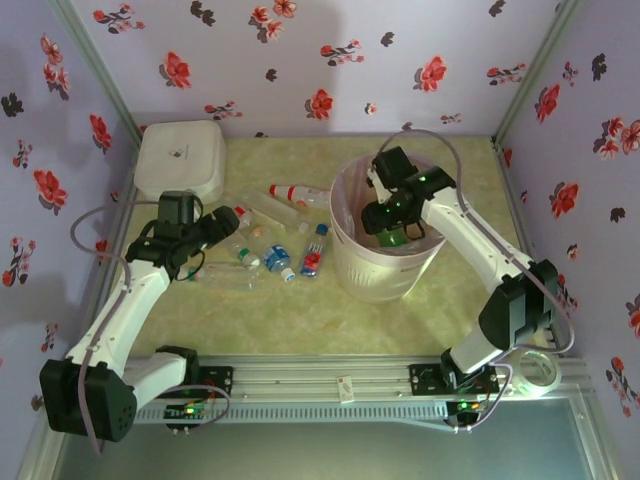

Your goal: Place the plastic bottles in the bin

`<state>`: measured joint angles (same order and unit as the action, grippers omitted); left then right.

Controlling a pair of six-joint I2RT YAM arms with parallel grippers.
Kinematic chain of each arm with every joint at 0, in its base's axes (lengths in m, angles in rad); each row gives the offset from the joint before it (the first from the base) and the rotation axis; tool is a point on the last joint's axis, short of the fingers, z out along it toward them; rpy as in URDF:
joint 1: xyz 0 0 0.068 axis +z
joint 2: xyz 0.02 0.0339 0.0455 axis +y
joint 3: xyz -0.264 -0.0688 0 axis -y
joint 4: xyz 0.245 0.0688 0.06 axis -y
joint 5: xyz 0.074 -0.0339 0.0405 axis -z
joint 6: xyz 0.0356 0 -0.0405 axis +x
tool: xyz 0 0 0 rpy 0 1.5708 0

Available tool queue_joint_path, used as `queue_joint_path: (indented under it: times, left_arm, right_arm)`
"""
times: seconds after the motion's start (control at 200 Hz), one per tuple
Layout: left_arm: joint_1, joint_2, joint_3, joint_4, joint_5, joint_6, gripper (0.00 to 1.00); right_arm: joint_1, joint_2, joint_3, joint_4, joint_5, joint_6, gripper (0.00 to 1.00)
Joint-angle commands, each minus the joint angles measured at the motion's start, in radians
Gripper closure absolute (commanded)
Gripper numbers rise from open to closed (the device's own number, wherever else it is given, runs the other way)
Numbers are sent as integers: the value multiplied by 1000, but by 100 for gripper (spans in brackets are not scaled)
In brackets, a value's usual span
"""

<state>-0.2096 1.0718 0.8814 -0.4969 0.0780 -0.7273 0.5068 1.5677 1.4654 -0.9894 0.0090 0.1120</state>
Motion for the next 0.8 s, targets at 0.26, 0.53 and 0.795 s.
queue_joint_path:
  times: [0.26,0.53,0.795]
  left_arm:
    - [23,-24,-18,-25,-25,-4,17]
    - [38,-31,-37,-25,-25,4,17]
    - [66,-36,-52,-40,-26,-2,16]
  right_arm:
    - [7,84,-78,97,21,18,46]
    - [6,84,-168,194,63,47,41]
    - [1,68,-170,202,78,39,31]
